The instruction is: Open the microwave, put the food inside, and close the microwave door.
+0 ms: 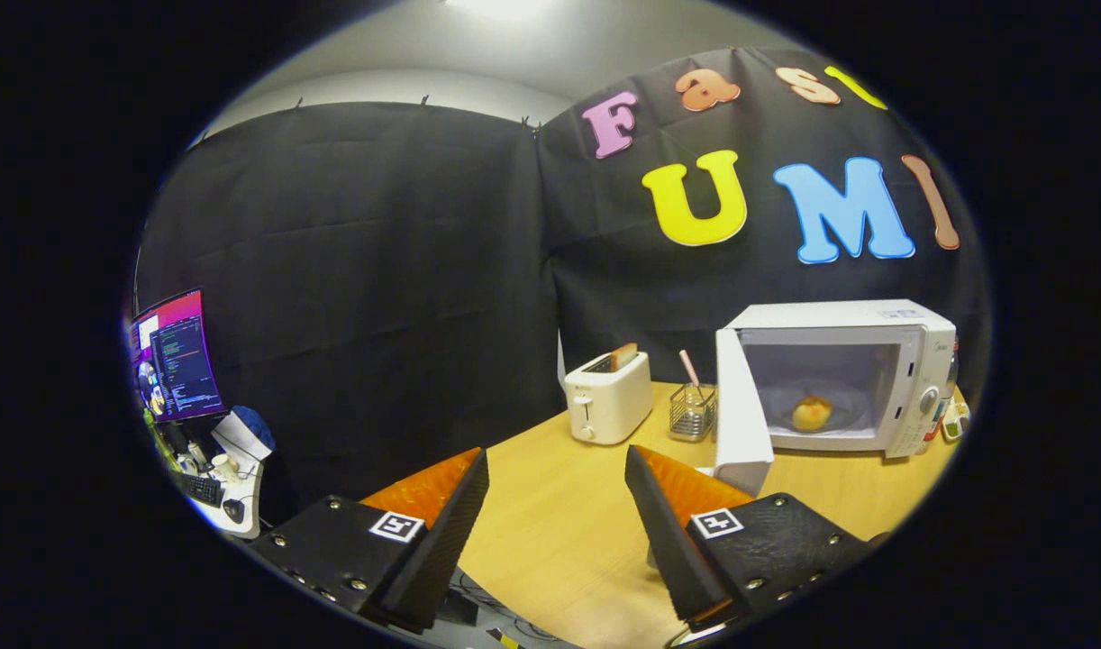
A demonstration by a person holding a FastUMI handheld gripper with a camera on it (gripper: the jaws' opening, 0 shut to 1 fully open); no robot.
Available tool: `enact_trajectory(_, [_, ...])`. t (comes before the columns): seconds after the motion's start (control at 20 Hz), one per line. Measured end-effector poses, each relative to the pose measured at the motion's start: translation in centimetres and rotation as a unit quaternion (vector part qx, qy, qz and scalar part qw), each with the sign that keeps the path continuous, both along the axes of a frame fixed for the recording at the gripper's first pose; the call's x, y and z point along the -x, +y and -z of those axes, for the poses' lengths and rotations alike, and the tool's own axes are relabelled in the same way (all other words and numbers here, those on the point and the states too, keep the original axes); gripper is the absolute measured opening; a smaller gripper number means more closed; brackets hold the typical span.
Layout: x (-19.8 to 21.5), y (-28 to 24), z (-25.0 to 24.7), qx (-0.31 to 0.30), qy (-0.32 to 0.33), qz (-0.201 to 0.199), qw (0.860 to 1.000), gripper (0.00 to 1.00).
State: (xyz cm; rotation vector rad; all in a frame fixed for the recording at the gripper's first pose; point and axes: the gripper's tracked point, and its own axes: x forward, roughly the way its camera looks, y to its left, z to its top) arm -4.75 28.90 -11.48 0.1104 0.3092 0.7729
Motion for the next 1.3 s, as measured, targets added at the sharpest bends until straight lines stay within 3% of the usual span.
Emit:
enact_trajectory(0.15, [-0.8,0.2,2.6,0.029,0.023,0.002,0.999,0.74])
enact_trajectory(0.2, [-0.9,-0.1,3.3,0.037,0.027,0.007,0.999,0.48])
enact_trajectory(0.3, [-1.7,-0.8,4.7,0.054,0.034,0.023,0.998,0.25])
enact_trajectory(0.4, [-2.1,-1.2,6.0,0.057,0.056,0.025,0.997,0.08])
enact_trajectory(0.55, [-3.2,-2.4,7.0,0.059,0.077,0.035,0.995,0.10])
enact_trajectory(0.7, [-3.4,-3.3,7.6,0.063,0.083,0.037,0.994,0.03])
enact_trajectory(0.9, [-4.4,-5.3,7.8,0.070,0.081,0.051,0.993,0.03])
enact_trajectory(1.3, [-9.1,-11.7,8.0,0.073,0.090,0.123,0.986,0.03])
